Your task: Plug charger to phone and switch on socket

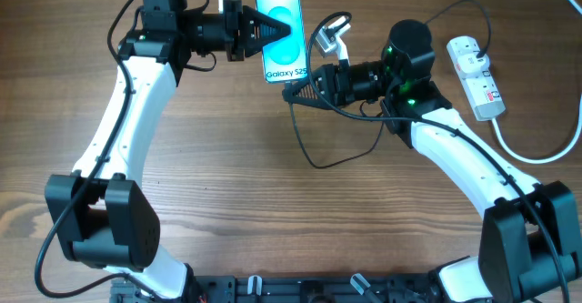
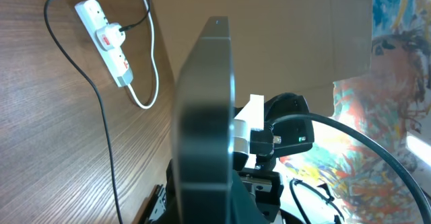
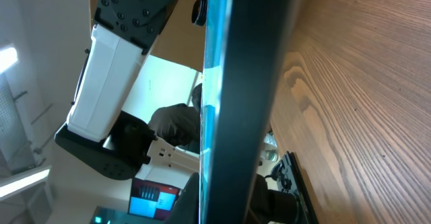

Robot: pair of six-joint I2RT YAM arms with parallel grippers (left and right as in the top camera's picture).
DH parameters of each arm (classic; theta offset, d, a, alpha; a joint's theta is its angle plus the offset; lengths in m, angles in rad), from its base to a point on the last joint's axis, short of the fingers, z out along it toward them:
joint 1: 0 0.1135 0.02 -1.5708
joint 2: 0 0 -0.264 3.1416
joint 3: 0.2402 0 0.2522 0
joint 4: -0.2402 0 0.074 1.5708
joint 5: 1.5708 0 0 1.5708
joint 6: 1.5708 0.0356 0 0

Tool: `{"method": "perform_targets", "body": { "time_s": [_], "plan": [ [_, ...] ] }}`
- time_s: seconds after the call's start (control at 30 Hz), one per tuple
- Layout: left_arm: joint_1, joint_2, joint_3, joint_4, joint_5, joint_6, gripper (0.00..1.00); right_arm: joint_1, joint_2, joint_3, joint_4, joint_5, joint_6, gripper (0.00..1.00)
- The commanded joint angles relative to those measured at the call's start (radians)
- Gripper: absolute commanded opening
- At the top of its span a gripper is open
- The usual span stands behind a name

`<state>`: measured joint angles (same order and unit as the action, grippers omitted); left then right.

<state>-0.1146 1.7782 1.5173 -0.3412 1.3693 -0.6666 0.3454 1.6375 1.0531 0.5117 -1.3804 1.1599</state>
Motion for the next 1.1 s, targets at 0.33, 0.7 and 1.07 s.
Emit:
{"method": "perform_targets", "body": {
  "time_s": [0.33,0.7,1.07],
  "plan": [
    [-0.041,-0.016,-0.012,-0.043,0.05,0.067,0.04,-0.044,-0.013,0.034,0.034,0.188,-0.009,0.81],
    [-0.041,-0.016,-0.012,-0.335,-0.333,0.244,0.04,-0.046,-0.011,0.034,-0.273,0.139,-0.281,1.0],
    [-0.045,0.02,-0.012,-0.635,-1.08,0.323,0.04,-0.046,-0.011,0.034,-0.919,0.692,-0.75,1.0]
  ]
}}
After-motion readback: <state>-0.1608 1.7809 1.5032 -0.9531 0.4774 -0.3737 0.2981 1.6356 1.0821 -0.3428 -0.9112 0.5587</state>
